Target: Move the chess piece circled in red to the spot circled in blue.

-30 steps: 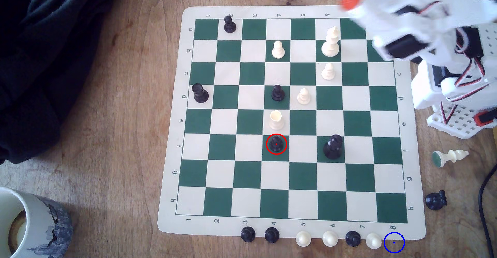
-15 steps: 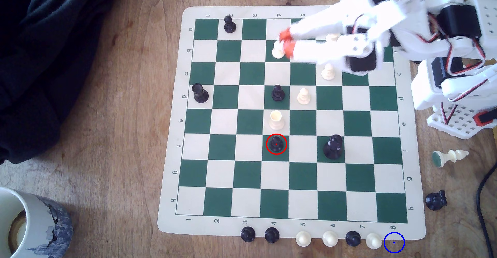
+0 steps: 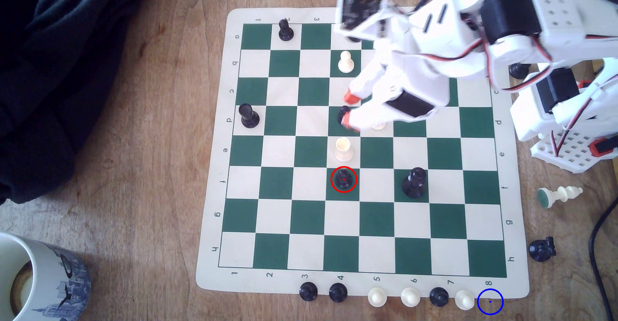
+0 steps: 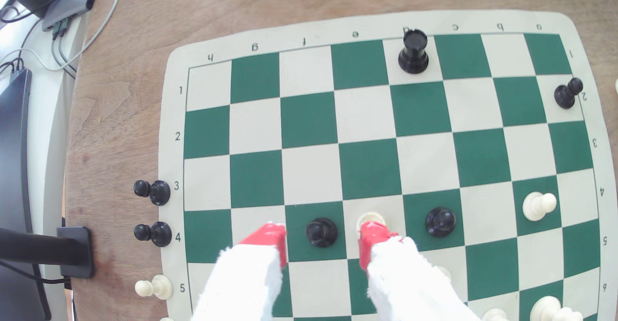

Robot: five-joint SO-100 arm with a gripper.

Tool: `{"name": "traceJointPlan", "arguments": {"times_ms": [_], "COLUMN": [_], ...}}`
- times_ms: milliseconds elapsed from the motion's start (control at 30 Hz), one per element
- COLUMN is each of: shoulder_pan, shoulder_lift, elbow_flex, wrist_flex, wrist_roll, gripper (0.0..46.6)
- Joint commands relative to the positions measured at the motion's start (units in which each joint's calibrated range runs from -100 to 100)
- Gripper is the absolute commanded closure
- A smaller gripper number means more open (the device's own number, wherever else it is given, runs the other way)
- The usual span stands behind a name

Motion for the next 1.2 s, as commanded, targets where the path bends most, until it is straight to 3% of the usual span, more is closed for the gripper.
{"name": "traceJointPlan", "arguments": {"times_ms": [0, 633, 1167], "shoulder_pan": [-1.44, -4.65, -5.90], "shoulder_lift": [4.12, 23.73, 32.90], "elbow_flex": [-7.86, -9.59, -10.76], "wrist_flex": [3.91, 2.60, -0.10], "wrist_roll": [-1.32, -3.57, -3.61], "gripper": [31.7, 30.4, 31.3]}}
